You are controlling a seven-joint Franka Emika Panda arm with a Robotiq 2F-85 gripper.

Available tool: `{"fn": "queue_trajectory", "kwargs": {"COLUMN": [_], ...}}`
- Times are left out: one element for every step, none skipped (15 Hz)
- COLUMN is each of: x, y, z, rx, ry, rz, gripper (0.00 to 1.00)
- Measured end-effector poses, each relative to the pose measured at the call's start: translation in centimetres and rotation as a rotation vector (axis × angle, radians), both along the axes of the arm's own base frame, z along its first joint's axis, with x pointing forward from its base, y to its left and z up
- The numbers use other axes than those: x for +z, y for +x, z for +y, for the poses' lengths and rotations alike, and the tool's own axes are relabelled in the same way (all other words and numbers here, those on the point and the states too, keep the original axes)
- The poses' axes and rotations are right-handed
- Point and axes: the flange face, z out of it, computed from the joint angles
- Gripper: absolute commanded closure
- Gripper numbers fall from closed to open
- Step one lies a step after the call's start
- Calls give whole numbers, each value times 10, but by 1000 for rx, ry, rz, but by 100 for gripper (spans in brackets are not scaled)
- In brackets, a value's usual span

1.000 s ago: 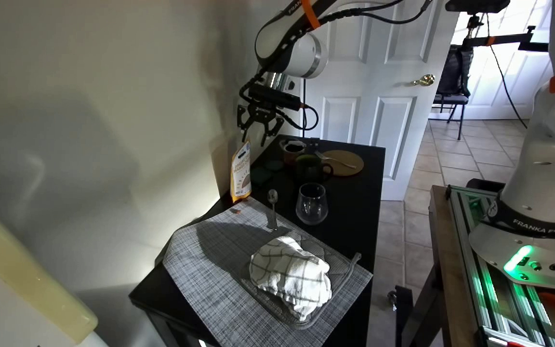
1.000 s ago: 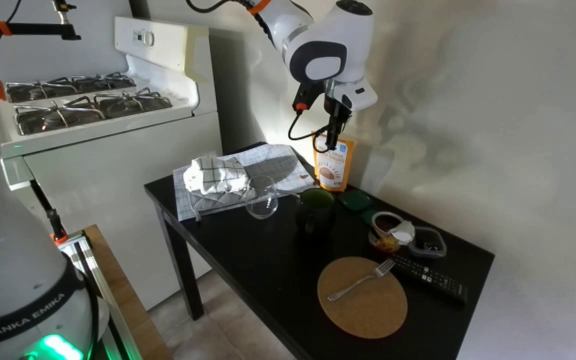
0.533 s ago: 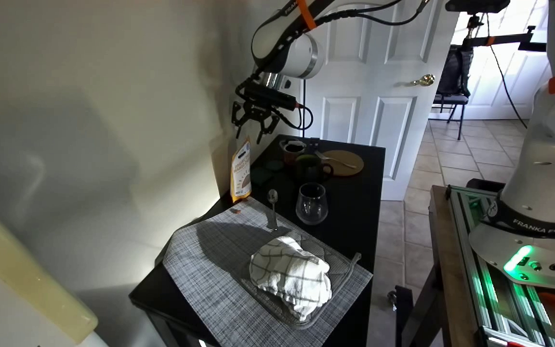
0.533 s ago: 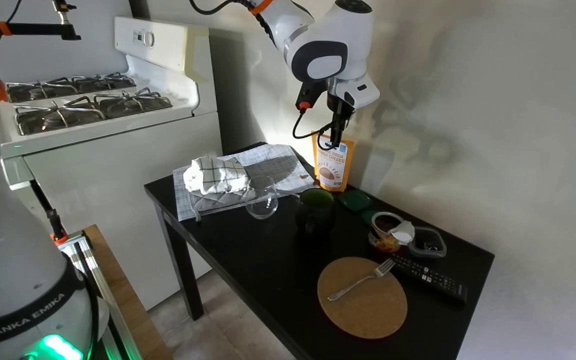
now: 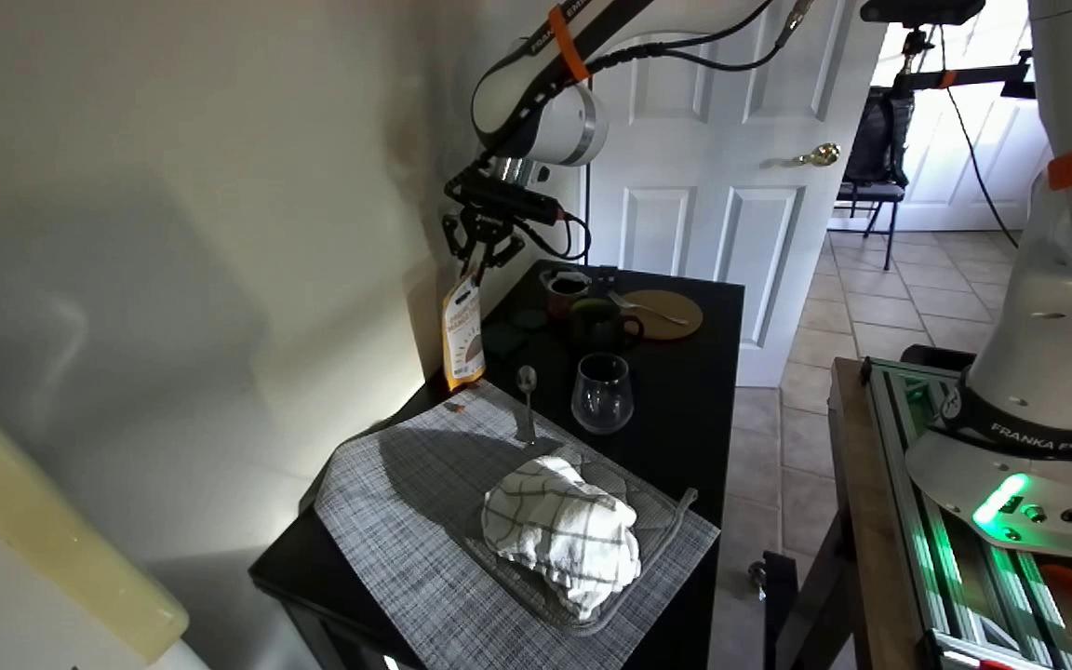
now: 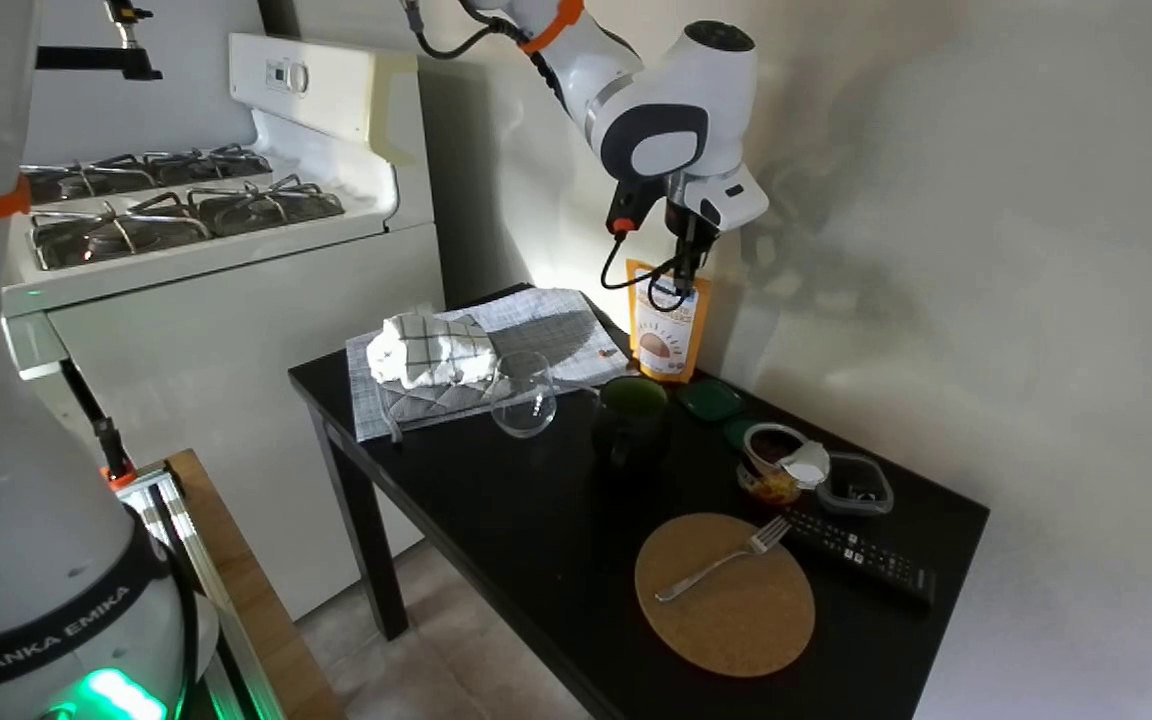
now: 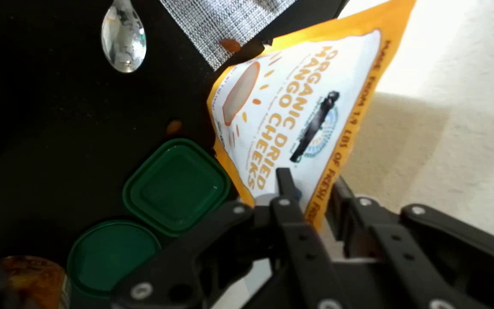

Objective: Move the white and yellow pack to the left

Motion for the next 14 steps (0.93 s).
{"fn": "queue_trajectory", "kwargs": {"x": [-3,-4,-6,-6,-6,-5,-4,1,9,20,36,52,69,86], "y": [2,3,4,4,4,4,3,0,-5,-13,-22,-32,-42,-52], "z": [0,1,2,3,4,7,11,19,30,43,58,73,88,103], "rx": [1,2,3,5,8,13,30,58,97,149,206,261,314,369], "ry": [0,0,0,0,0,2,7,15,19,18,16,8,-6,-22], "rz": [1,3,4,4,5,8,18,34,53,78,99,118,133,140], "gripper": [100,100,100,99,99,99,99,99,99,99,99,99,99,99]}}
